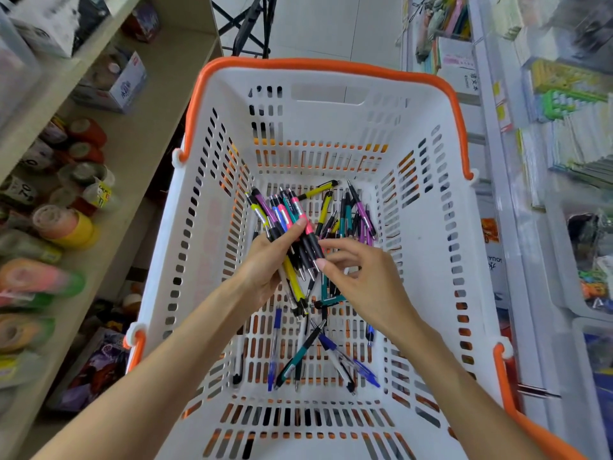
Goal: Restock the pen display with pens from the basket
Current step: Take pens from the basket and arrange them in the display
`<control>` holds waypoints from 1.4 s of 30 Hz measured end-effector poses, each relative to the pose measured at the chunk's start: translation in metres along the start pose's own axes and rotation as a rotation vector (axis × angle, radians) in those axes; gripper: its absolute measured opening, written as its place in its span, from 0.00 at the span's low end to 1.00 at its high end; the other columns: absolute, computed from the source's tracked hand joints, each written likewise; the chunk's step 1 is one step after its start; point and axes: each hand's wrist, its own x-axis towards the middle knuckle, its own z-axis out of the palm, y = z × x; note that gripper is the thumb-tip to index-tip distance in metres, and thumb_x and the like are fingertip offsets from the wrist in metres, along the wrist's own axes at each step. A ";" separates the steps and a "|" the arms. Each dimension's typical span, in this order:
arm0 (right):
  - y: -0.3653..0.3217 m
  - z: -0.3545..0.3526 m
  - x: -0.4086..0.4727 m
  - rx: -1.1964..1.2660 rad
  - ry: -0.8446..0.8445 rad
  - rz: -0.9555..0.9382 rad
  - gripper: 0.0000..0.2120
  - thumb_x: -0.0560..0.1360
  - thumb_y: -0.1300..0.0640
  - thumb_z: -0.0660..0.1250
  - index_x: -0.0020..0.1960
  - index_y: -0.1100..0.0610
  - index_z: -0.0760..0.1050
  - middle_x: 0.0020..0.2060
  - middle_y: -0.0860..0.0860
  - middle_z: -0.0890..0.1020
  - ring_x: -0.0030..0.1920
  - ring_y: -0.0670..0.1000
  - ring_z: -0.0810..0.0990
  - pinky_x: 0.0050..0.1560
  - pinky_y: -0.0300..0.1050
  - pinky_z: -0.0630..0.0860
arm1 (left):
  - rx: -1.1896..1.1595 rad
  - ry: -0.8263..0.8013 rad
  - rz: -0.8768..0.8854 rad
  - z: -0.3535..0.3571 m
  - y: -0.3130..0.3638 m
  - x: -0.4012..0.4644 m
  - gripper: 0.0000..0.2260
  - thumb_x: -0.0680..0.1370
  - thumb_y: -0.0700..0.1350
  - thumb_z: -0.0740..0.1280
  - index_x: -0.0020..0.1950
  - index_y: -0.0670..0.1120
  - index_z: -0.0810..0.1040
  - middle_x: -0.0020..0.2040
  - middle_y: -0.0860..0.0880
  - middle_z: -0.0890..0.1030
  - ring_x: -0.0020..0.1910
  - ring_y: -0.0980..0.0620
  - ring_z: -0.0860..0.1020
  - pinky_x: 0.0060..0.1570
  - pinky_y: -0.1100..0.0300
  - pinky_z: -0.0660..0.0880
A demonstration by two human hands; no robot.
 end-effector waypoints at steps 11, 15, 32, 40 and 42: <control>-0.016 0.012 -0.009 0.287 -0.603 0.482 0.27 0.78 0.42 0.58 0.72 0.55 0.61 0.62 0.49 0.77 0.48 0.41 0.82 0.44 0.30 0.77 | -0.028 0.044 0.092 -0.001 -0.001 0.001 0.10 0.78 0.49 0.66 0.50 0.43 0.80 0.40 0.48 0.83 0.37 0.55 0.82 0.37 0.62 0.77; -0.015 0.014 -0.009 0.439 -0.508 0.514 0.19 0.80 0.45 0.56 0.66 0.54 0.68 0.41 0.48 0.77 0.33 0.44 0.75 0.41 0.34 0.78 | -0.067 0.077 0.151 0.000 0.002 0.003 0.09 0.78 0.48 0.67 0.51 0.43 0.79 0.40 0.48 0.83 0.38 0.54 0.83 0.36 0.64 0.77; -0.010 -0.066 0.003 0.246 -0.626 0.386 0.15 0.80 0.52 0.58 0.65 0.46 0.72 0.28 0.46 0.64 0.27 0.43 0.60 0.27 0.34 0.61 | -0.242 0.103 0.097 -0.004 0.003 0.008 0.10 0.79 0.46 0.64 0.57 0.43 0.78 0.44 0.50 0.83 0.45 0.53 0.80 0.47 0.57 0.75; -0.028 -0.102 0.012 0.025 -0.843 0.393 0.16 0.78 0.50 0.59 0.57 0.58 0.78 0.27 0.46 0.64 0.24 0.43 0.57 0.25 0.33 0.58 | 0.279 -0.340 -0.221 0.001 -0.006 0.004 0.13 0.74 0.48 0.68 0.55 0.42 0.78 0.50 0.45 0.83 0.47 0.49 0.80 0.52 0.56 0.75; -0.030 -0.100 0.020 0.004 -0.836 0.404 0.13 0.80 0.51 0.59 0.51 0.59 0.78 0.27 0.47 0.64 0.24 0.44 0.56 0.25 0.34 0.57 | 0.306 -0.450 -0.278 0.003 -0.007 0.001 0.13 0.74 0.46 0.68 0.55 0.41 0.78 0.45 0.46 0.82 0.40 0.51 0.79 0.44 0.60 0.76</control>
